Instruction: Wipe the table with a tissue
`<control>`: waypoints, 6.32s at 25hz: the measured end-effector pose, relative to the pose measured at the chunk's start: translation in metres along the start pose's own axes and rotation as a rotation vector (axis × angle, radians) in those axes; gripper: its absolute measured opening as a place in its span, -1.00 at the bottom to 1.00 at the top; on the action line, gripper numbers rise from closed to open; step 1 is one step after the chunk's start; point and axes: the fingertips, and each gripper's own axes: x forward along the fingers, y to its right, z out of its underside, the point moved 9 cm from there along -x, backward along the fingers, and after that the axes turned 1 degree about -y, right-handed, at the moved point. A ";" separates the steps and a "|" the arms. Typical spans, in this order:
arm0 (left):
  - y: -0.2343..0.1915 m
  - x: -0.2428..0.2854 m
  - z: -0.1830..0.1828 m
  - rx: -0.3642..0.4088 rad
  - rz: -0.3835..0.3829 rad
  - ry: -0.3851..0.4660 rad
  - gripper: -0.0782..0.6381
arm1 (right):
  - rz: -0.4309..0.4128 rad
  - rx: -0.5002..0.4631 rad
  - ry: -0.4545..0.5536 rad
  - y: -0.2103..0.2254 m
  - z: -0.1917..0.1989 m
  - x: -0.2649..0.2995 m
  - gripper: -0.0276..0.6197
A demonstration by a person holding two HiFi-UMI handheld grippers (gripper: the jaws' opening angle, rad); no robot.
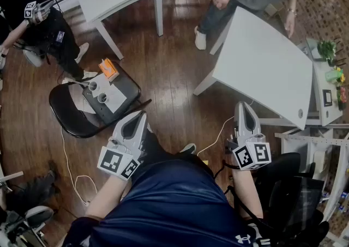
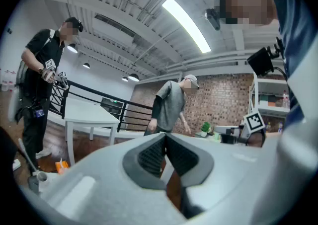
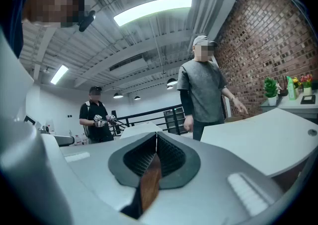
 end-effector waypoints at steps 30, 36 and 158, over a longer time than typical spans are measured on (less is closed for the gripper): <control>-0.237 -0.099 -0.031 -0.114 -0.425 0.053 -0.77 | -0.427 -0.237 -0.377 -0.212 0.084 0.298 -0.71; -0.266 -0.130 -0.020 -0.139 -0.617 0.017 -0.65 | -0.646 -0.332 -0.510 -0.276 0.157 0.375 -0.62; 0.163 0.276 -0.003 -0.188 1.025 -0.276 -0.43 | -0.094 0.517 0.380 0.146 -0.052 -0.080 -0.88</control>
